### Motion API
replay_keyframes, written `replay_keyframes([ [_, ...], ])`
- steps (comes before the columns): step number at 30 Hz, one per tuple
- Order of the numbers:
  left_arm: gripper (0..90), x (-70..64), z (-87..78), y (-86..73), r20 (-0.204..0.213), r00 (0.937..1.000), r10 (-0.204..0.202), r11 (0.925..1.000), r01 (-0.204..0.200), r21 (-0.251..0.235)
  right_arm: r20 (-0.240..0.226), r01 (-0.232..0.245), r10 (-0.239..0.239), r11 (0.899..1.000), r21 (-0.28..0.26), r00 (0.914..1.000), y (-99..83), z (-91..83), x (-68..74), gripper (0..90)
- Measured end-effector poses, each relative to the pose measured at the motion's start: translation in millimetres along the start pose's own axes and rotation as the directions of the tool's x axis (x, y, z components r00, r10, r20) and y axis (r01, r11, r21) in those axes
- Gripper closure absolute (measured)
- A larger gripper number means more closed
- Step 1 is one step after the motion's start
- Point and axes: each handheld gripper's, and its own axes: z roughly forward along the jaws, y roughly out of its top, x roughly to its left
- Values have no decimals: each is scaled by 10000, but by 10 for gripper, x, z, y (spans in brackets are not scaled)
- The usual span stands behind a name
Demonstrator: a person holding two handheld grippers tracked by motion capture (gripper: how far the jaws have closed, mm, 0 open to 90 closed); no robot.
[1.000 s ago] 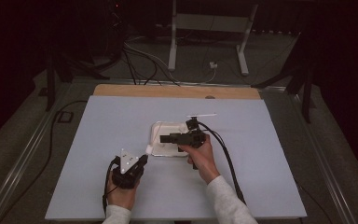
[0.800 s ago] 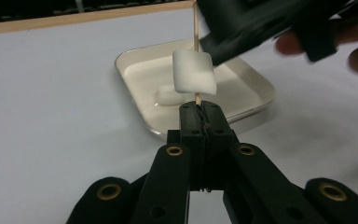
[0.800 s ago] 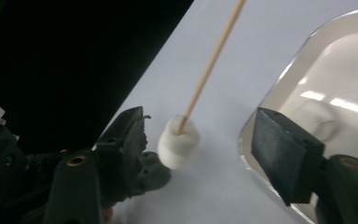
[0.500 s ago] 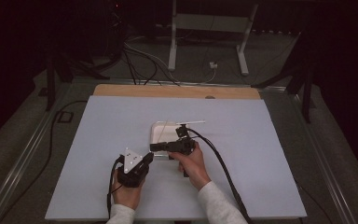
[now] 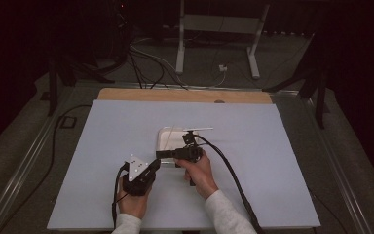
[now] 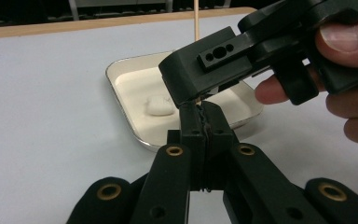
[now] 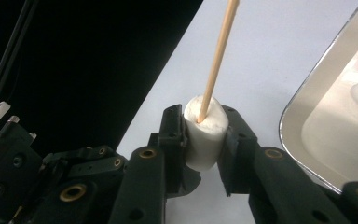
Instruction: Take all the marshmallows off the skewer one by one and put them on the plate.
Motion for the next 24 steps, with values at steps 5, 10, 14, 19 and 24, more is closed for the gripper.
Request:
replay_keyframes([
  [5, 900, -31, 3, 6, -201, 9993, 314, 9994, -311, 172, 152, 21, -19, 9999, -130, 9999, 7, -26, 5, 767],
  [10, 900, -55, 7, 5, -315, 9976, 610, 9978, -601, 281, 187, -58, 60, 9999, -97, 9998, 29, -56, -6, 775],
  [14, 900, -79, 15, 5, -365, 9964, 762, 9965, -749, 372, 212, -102, 104, 9999, -101, 9997, 48, -85, -15, 779],
  [19, 900, -90, 19, 2, -393, 9954, 874, 9953, -856, 453, 233, -173, 177, 9997, -150, 9996, 71, -116, -27, 782],
  [24, 900, -100, 25, -3, -386, 9945, 969, 9939, -947, 561, 215, -300, 306, 9992, -251, 9993, 95, -151, -49, 786],
])
